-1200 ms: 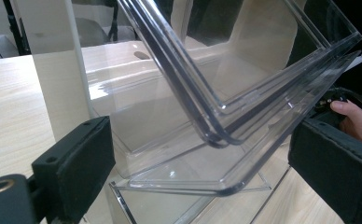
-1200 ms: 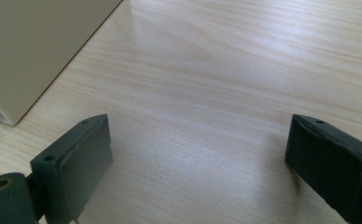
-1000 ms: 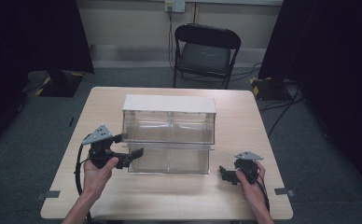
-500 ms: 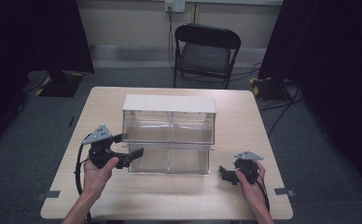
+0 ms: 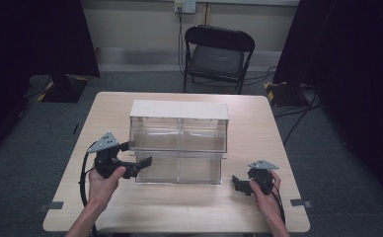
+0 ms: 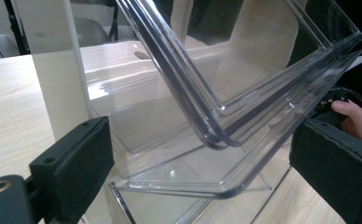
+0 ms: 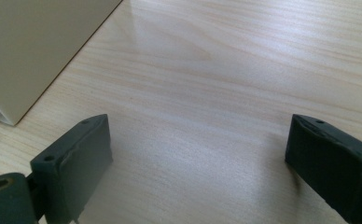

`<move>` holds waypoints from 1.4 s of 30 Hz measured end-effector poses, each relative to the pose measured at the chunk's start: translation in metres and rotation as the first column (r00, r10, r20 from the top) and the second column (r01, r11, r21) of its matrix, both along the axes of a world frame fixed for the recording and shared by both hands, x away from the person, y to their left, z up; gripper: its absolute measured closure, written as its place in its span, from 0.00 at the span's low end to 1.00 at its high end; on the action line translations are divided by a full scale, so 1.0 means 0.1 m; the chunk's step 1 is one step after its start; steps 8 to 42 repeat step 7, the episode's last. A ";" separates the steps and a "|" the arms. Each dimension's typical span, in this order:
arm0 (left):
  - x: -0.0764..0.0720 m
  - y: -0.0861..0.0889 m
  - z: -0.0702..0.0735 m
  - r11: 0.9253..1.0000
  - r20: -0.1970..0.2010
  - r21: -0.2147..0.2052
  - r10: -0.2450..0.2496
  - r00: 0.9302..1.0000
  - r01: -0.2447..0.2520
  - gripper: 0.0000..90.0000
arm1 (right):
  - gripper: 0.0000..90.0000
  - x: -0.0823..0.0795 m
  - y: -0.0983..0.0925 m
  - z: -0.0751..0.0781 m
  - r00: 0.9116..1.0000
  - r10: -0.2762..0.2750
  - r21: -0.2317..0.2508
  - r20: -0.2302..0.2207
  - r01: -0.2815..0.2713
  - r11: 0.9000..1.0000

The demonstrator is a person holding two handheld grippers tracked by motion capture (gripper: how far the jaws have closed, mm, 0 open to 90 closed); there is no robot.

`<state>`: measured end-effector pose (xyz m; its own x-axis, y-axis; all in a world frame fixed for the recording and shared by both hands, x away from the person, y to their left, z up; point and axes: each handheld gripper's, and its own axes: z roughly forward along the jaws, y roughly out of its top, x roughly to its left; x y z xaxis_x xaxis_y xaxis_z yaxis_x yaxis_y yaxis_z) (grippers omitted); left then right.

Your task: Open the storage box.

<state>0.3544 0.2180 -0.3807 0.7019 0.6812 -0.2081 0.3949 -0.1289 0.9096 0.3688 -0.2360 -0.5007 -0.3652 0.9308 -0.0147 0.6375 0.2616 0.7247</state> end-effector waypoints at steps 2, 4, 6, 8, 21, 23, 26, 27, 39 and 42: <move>0.01 0.00 0.00 1.000 0.000 -0.002 -0.004 1.000 0.004 0.06 | 0.07 0.00 0.00 0.00 1.000 0.000 0.000 0.000 0.000 1.000; 0.01 0.00 0.00 1.000 -0.001 -0.006 -0.003 1.000 0.003 0.06 | 0.07 0.00 0.00 0.00 1.000 0.000 0.000 0.000 0.000 1.000; 0.01 0.00 0.00 1.000 -0.002 -0.006 -0.003 1.000 0.003 0.06 | 0.07 0.00 0.00 0.00 1.000 0.000 0.000 0.000 0.000 1.000; 0.01 0.00 0.00 1.000 -0.001 -0.006 -0.004 1.000 0.004 0.06 | 0.07 0.00 0.00 0.00 1.000 0.000 0.000 0.000 0.000 1.000; 0.01 0.00 0.00 1.000 -0.001 -0.006 -0.004 1.000 0.004 0.06 | 0.07 0.00 0.00 0.00 1.000 0.000 0.000 0.000 0.000 1.000; 0.01 0.00 0.00 1.000 -0.001 -0.006 -0.004 1.000 0.004 0.06 | 0.07 0.00 0.00 0.00 1.000 0.000 0.000 0.000 0.000 1.000; 0.01 0.00 0.00 1.000 -0.001 -0.006 -0.004 1.000 0.004 0.06 | 0.07 0.00 0.00 0.00 1.000 0.000 0.000 0.000 0.000 1.000; 0.01 0.00 0.00 1.000 -0.001 -0.006 -0.004 1.000 0.004 0.06 | 0.07 0.00 0.00 0.00 1.000 0.000 0.000 0.000 0.000 1.000; 0.01 0.00 0.00 1.000 -0.001 -0.006 -0.004 1.000 0.004 0.06 | 0.07 0.00 0.00 0.00 1.000 0.000 0.000 0.000 0.000 1.000; 0.01 0.00 0.00 1.000 -0.001 -0.006 -0.004 1.000 0.004 0.06 | 0.07 0.00 0.00 0.00 1.000 0.000 0.000 0.000 0.000 1.000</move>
